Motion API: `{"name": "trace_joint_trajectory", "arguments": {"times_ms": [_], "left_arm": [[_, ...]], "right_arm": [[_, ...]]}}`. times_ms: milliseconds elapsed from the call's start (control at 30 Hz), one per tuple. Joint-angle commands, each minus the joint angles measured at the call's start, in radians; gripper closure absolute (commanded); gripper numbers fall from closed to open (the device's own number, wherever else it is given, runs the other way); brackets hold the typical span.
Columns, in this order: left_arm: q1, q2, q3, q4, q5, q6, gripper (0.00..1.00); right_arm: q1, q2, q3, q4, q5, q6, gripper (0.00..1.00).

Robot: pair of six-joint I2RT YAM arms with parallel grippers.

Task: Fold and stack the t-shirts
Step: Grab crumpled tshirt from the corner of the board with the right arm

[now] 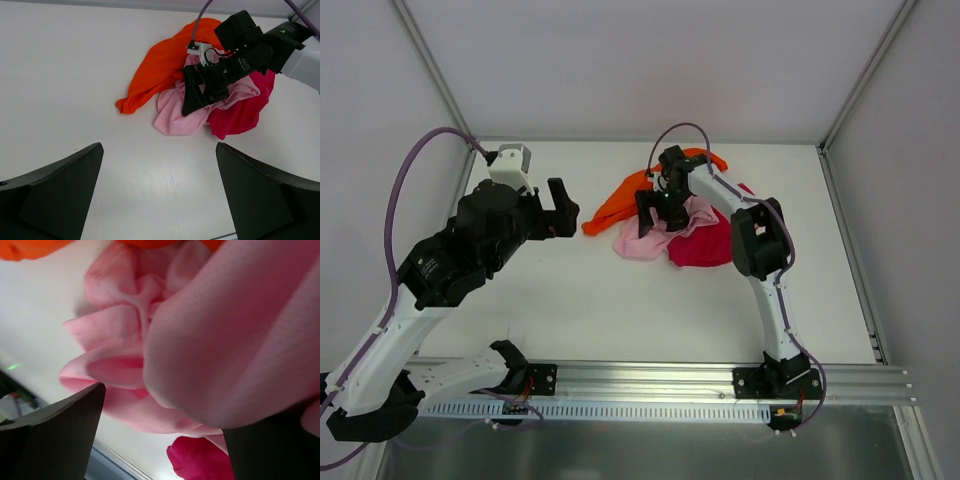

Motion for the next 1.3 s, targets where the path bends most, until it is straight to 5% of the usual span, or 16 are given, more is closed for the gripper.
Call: {"name": "trace_joint_trajectory", "arguments": {"times_ms": [0,267,633,967,1133,1167,1267], "left_arm": [[0.010,-0.006,-0.011,0.039,0.027,-0.012,0.01],[0.010,-0.024,0.003,0.021,0.009,0.005,0.01],[0.010,-0.069,-0.001,-0.009,-0.016,0.028,0.01],[0.010,-0.057,-0.012,0.027,0.012,0.037,0.01],[0.010,-0.070,-0.034,0.019,0.015,0.034,0.01],[0.010,-0.076,-0.038,0.021,0.020,0.031,0.01],[0.010,-0.073,-0.052,0.030,0.038,0.025,0.01]], "right_arm": [[0.002,-0.056,0.000,-0.155,0.389,-0.055,0.04],[-0.044,-0.013,0.169,-0.375,0.962,0.100,0.03],[-0.285,0.010,0.238,-0.615,1.208,0.298,0.03],[-0.405,-0.019,0.209,-0.781,1.596,0.470,0.04],[-0.459,-0.119,0.105,-0.703,1.453,0.478,0.04],[-0.433,-0.172,0.038,-0.482,1.368,0.312,0.03],[-0.367,-0.474,-0.195,-0.116,1.063,0.144,0.04]]}}
